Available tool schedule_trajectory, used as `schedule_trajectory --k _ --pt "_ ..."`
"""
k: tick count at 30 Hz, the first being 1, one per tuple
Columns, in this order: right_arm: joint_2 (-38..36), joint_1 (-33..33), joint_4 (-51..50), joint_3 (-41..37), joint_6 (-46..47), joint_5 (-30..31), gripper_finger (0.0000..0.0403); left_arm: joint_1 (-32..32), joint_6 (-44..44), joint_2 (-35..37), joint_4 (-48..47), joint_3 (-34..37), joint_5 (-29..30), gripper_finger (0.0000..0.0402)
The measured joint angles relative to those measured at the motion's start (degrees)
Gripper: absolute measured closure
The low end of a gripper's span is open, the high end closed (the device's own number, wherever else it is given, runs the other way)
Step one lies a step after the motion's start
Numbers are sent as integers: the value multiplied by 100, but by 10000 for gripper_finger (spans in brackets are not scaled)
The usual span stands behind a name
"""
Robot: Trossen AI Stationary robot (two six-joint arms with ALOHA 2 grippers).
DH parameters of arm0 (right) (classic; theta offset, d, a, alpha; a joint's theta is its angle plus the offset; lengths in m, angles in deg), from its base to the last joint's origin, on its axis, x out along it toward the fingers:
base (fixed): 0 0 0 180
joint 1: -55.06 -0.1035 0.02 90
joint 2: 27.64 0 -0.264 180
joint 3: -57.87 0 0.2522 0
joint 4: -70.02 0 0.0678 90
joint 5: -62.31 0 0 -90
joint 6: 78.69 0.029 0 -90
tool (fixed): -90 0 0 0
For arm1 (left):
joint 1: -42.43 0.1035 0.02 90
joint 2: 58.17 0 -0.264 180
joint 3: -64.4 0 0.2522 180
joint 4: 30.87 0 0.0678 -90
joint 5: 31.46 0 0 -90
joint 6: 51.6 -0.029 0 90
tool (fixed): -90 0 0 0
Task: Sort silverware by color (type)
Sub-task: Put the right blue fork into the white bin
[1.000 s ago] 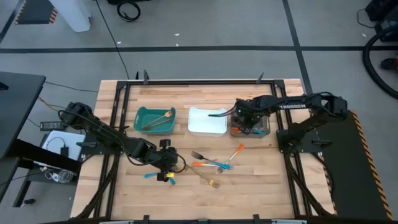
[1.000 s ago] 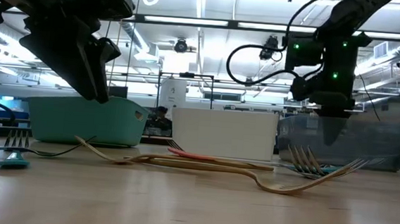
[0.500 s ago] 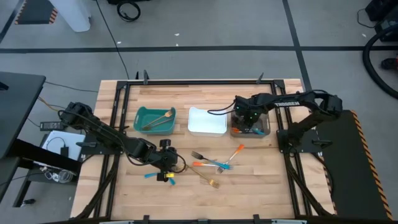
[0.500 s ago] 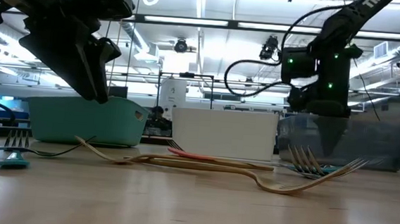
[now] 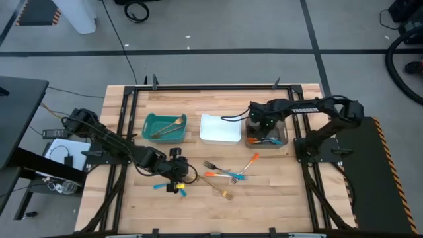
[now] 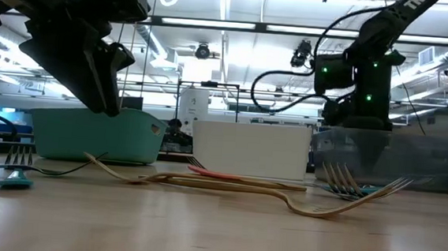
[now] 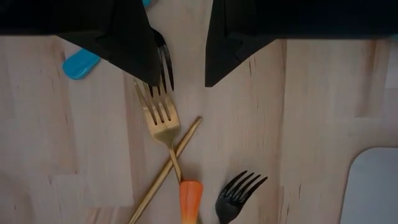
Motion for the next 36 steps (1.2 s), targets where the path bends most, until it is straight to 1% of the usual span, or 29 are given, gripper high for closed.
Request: schedule_trajectory --k 3,9,12,17,20,24,29,30,36 --pt "-173 -1 -109 -2 89 -53 304 0 2 0 -2 0 -4 265" --pt "-303 -141 -50 -2 84 -638 304 0 -86 0 5 0 -7 265" --pt "-171 -293 10 -5 48 -602 304 10 -88 0 7 0 -9 265" --pt "211 -443 123 -103 32 -353 305 13 -85 0 9 0 -11 265" --pt "335 -452 234 -79 -14 -435 306 13 -85 0 9 0 -44 265" --pt "252 -457 346 -96 51 -354 326 13 -86 0 9 0 -123 265" --pt "193 -457 359 -101 79 -242 382 13 -161 0 -1 -12 -122 265" --pt "190 -457 360 -101 83 -254 388 13 -225 0 -40 -43 -122 265" --pt "193 -473 -5 193 191 -248 378 13 -451 0 -503 -513 -46 265"
